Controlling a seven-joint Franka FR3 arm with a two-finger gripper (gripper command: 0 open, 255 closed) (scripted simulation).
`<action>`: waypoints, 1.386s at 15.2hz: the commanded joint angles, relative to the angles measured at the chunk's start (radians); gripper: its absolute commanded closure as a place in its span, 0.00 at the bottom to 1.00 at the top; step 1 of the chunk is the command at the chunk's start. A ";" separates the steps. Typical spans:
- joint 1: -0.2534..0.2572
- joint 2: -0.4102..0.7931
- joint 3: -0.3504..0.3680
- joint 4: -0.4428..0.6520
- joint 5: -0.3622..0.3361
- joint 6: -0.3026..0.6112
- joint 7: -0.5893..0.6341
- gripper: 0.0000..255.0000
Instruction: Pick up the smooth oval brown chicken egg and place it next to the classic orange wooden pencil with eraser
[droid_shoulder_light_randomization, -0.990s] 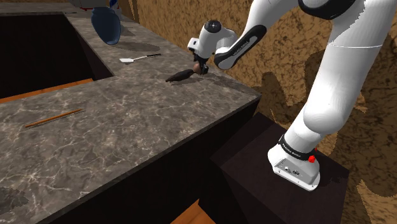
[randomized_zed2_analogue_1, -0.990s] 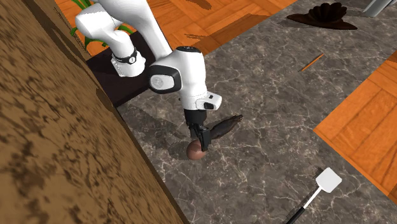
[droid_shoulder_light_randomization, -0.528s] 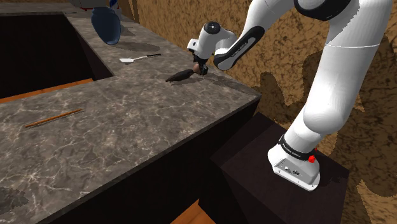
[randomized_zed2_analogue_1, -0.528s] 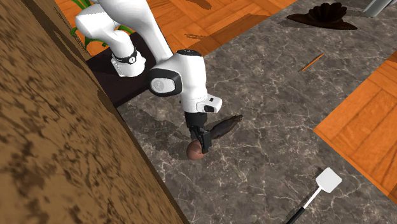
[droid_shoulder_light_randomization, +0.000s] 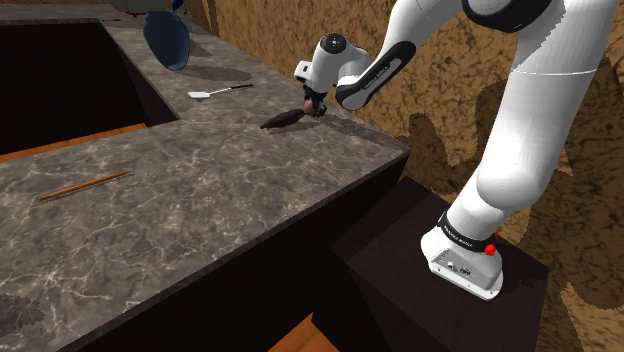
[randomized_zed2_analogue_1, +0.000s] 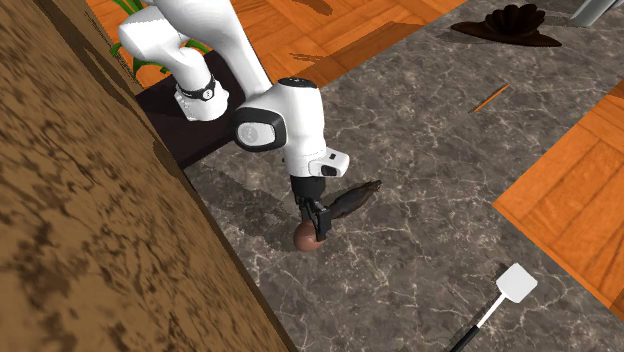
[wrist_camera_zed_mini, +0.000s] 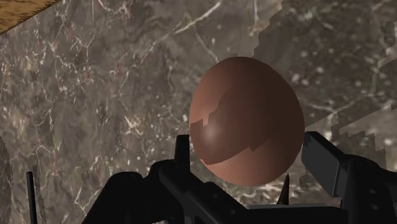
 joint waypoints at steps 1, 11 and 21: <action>0.000 0.000 0.000 0.000 0.000 0.000 0.000 1.00; -0.022 -0.079 0.041 -0.002 0.114 -0.068 -0.125 1.00; -0.032 -0.163 0.072 0.020 0.239 -0.163 -0.258 1.00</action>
